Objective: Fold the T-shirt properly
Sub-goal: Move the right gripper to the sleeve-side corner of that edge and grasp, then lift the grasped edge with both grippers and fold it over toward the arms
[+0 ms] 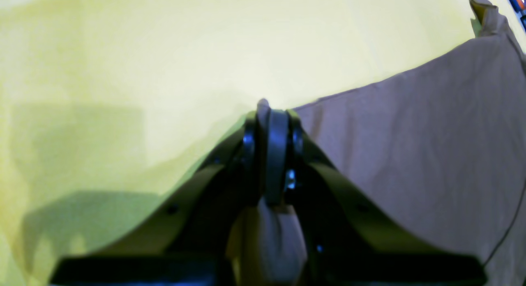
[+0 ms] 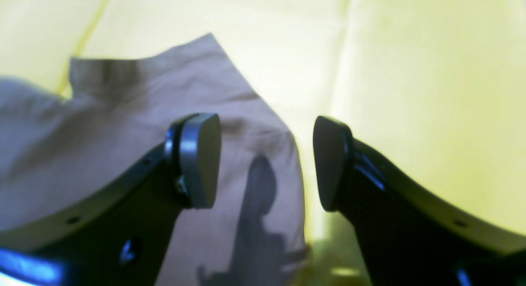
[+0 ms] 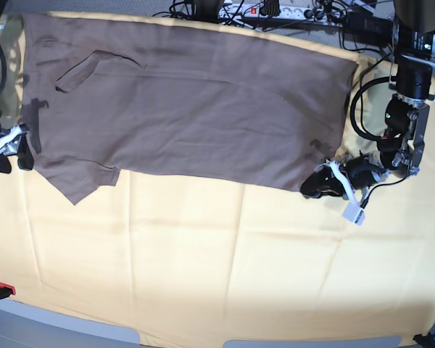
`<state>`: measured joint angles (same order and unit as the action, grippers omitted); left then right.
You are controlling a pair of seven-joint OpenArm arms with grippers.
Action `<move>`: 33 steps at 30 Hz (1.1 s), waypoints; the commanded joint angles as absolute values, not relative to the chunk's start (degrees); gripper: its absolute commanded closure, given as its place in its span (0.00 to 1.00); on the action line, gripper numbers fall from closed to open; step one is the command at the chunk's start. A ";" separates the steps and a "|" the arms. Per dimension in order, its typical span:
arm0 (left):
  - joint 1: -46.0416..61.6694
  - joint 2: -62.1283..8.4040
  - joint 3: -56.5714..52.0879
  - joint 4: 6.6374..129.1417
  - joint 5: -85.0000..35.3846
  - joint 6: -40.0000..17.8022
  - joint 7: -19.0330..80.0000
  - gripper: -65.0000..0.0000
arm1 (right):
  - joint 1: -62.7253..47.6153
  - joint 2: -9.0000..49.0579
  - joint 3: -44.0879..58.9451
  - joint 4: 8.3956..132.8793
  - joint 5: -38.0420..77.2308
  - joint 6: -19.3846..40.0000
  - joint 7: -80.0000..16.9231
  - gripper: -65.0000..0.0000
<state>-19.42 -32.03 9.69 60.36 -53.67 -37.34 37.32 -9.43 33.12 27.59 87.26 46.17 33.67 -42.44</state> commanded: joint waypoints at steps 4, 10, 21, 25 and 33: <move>-20.64 -32.86 9.41 60.99 -53.82 -37.52 36.93 1.00 | -1.48 34.02 25.85 75.26 48.18 36.16 -42.24 0.42; -20.64 -32.86 9.41 60.99 -53.87 -37.50 36.93 1.00 | 4.56 34.11 25.85 63.42 51.68 38.85 -45.45 0.42; -20.64 -32.84 9.41 60.99 -54.96 -37.54 36.91 1.00 | 4.43 33.98 25.85 62.17 61.80 40.00 -55.35 0.42; -20.64 -32.84 9.41 60.99 -54.94 -37.54 36.88 1.00 | 4.43 33.98 25.85 62.17 63.55 40.00 -56.90 0.43; -20.67 -32.84 9.41 60.99 -54.96 -37.58 36.84 1.00 | 4.47 34.02 25.85 62.17 62.94 40.00 -53.78 1.00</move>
<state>-19.38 -32.03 9.72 60.38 -54.17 -37.34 37.34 3.49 32.47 25.39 61.47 61.69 39.68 -55.00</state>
